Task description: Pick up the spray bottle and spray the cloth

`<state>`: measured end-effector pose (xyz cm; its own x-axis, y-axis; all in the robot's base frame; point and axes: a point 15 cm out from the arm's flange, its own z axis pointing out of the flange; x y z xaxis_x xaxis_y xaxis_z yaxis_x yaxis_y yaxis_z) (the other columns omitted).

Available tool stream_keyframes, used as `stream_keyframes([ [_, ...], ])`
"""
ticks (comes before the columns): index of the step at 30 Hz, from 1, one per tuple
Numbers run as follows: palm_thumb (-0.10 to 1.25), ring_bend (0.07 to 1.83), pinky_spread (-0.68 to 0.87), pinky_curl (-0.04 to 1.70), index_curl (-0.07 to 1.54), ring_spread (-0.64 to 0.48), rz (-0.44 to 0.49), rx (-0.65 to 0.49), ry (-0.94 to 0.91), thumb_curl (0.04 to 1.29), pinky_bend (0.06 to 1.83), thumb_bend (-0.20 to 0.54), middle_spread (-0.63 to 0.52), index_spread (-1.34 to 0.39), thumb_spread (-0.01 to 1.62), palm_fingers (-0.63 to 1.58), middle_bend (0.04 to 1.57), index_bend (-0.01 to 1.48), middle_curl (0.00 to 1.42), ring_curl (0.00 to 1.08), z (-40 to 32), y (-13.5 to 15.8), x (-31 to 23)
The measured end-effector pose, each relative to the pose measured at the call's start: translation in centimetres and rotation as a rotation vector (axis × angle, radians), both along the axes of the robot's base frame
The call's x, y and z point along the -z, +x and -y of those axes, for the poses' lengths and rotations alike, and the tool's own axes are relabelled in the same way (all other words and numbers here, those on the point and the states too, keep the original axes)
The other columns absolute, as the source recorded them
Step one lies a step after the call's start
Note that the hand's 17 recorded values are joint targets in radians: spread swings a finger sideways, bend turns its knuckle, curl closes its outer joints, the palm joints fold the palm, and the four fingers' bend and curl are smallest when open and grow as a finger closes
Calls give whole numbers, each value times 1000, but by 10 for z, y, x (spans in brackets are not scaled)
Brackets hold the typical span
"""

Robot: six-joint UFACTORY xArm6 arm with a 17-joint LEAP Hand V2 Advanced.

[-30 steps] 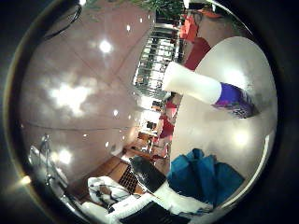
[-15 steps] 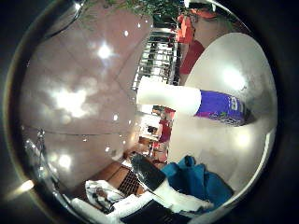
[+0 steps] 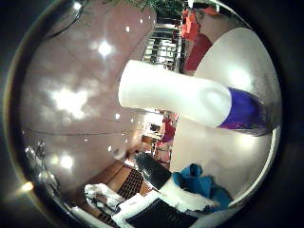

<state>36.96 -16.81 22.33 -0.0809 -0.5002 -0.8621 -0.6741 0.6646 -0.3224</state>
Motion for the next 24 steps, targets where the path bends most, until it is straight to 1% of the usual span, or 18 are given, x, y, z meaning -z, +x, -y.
stream_keyframes([
  [4,416,425,362,299,275,222,2,-9,-1,283,349,-24,216,-59,1034,156,264,161,349,251,-9,11,-2],
  [7,427,462,361,293,282,213,6,-13,-2,286,326,-23,202,-59,1030,215,279,159,356,260,-16,21,-5],
  [9,446,523,353,283,282,192,8,-17,-8,289,302,-19,151,-75,1028,308,330,157,374,273,-21,29,-8],
  [12,518,638,319,268,284,70,-4,-30,-12,305,291,-11,46,-115,1039,486,438,163,414,299,-30,36,-8],
  [13,548,728,263,265,294,-18,-9,-32,-14,313,294,-13,-16,-151,1042,623,533,179,457,332,-32,38,-8],
  [14,580,789,200,261,299,-79,-10,-39,-13,323,315,-9,-61,-185,1045,710,586,181,483,351,-35,39,-8],
  [16,632,907,28,300,327,-167,-14,-57,-9,345,475,-11,-137,-254,1042,1008,683,201,541,403,-43,42,-8],
  [17,658,917,-48,313,338,-193,-16,-68,-7,356,535,-9,-158,-279,1040,1063,690,210,552,409,-48,44,-8],
  [19,715,977,-224,409,433,-222,-23,-89,1,383,741,-11,-183,-333,1017,1268,794,349,616,464,-58,46,-8],
  [20,739,1006,-282,445,471,-229,-26,-95,5,398,821,-13,-186,-344,1004,1242,834,406,636,482,-62,47,-8],
  [21,779,1039,-301,474,512,-225,-30,-103,11,418,883,-7,-183,-345,984,1310,877,489,653,496,-66,48,-8],
  [22,815,1088,-314,506,561,-222,-35,-113,19,440,941,-8,-176,-344,956,1333,941,573,674,516,-71,49,-7],
  [24,887,1173,-311,573,651,-210,-49,-130,37,492,1063,-10,-155,-328,898,1300,1065,715,707,551,-80,52,-6],
])
